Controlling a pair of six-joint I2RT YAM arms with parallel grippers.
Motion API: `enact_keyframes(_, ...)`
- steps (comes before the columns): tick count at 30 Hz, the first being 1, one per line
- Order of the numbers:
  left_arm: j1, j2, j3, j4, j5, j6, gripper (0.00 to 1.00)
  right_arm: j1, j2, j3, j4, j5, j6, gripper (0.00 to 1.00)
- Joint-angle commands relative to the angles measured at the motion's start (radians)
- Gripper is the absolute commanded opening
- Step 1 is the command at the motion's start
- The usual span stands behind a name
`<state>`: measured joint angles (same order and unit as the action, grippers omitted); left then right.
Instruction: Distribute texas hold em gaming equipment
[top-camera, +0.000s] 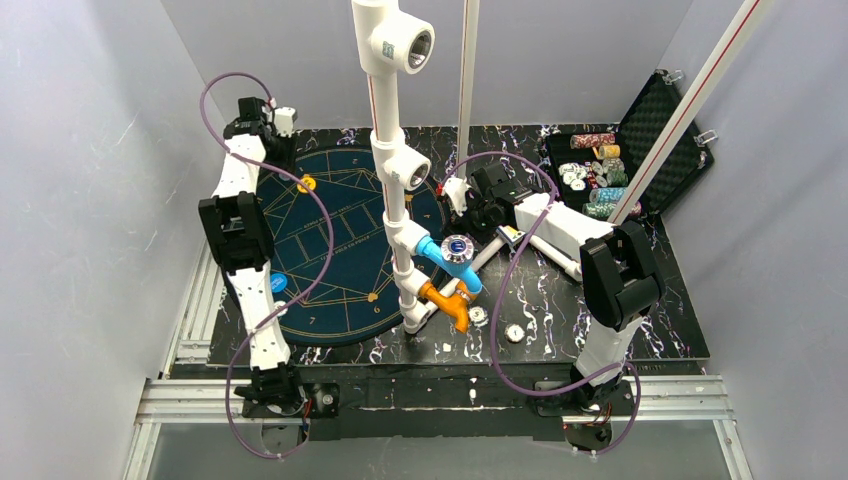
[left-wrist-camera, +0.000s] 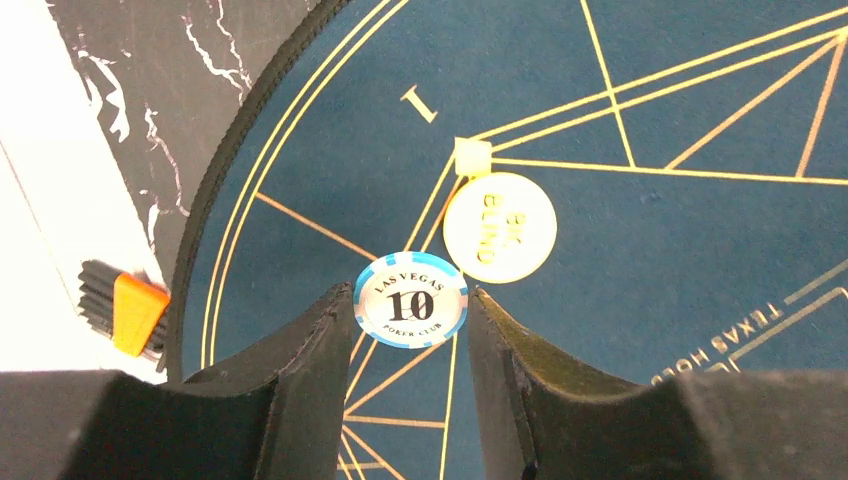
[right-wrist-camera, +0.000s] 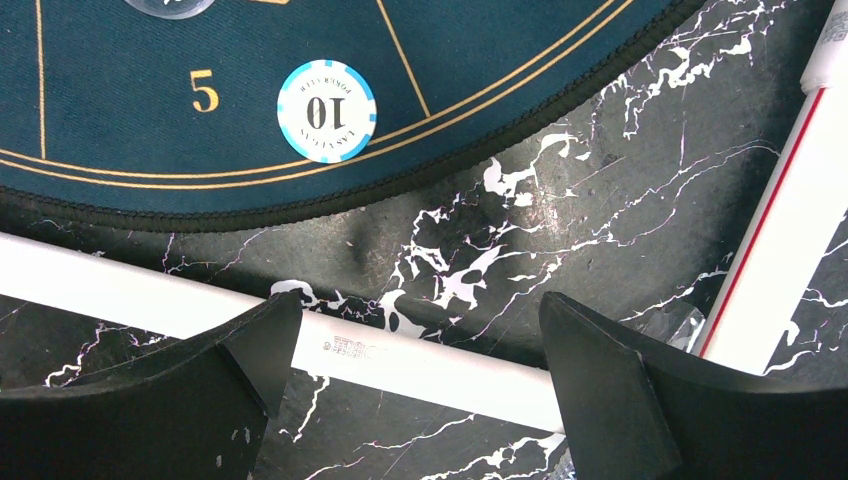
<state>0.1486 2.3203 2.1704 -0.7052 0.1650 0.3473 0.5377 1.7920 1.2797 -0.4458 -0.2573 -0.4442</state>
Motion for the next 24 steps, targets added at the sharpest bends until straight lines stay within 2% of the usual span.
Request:
enact_keyframes(1, -0.001, 0.065, 0.104, -0.021, -0.009, -0.012, 0.30, -0.005, -0.001, 0.010, 0.001, -0.011, -0.001, 0.98)
enact_keyframes(12, 0.014, 0.177, 0.181, -0.001, -0.060, 0.001, 0.33, -0.005, -0.006, 0.006, 0.001, -0.010, -0.002, 0.98)
enact_keyframes(14, 0.017, 0.186, 0.188, 0.013, -0.080, 0.006, 0.36, -0.004, -0.009, 0.006, -0.002, -0.014, -0.002, 0.98)
enact_keyframes(15, 0.018, 0.186, 0.189, 0.015, -0.080, 0.008, 0.42, -0.004, -0.014, 0.006, -0.003, -0.015, -0.002, 0.98)
enact_keyframes(16, 0.018, 0.173, 0.184, 0.015, -0.085, 0.012, 0.66, -0.004, -0.031, 0.003, -0.023, -0.025, -0.016, 0.98)
enact_keyframes(17, 0.019, 0.154, 0.174, 0.015, -0.082, 0.011, 0.79, -0.004, -0.054, -0.007, -0.040, -0.020, -0.034, 0.98)
enact_keyframes(18, 0.018, 0.134, 0.164, 0.014, -0.074, 0.006, 0.86, -0.005, -0.081, -0.014, -0.068, -0.015, -0.053, 0.98)
enact_keyframes(20, 0.018, 0.052, 0.122, 0.006, -0.051, -0.020, 0.97, -0.008, -0.132, -0.029, -0.136, 0.016, -0.091, 0.98)
enact_keyframes(24, 0.018, -0.164, -0.134, 0.054, 0.013, -0.063, 0.98, -0.022, -0.230, -0.085, -0.244, 0.037, -0.141, 0.98)
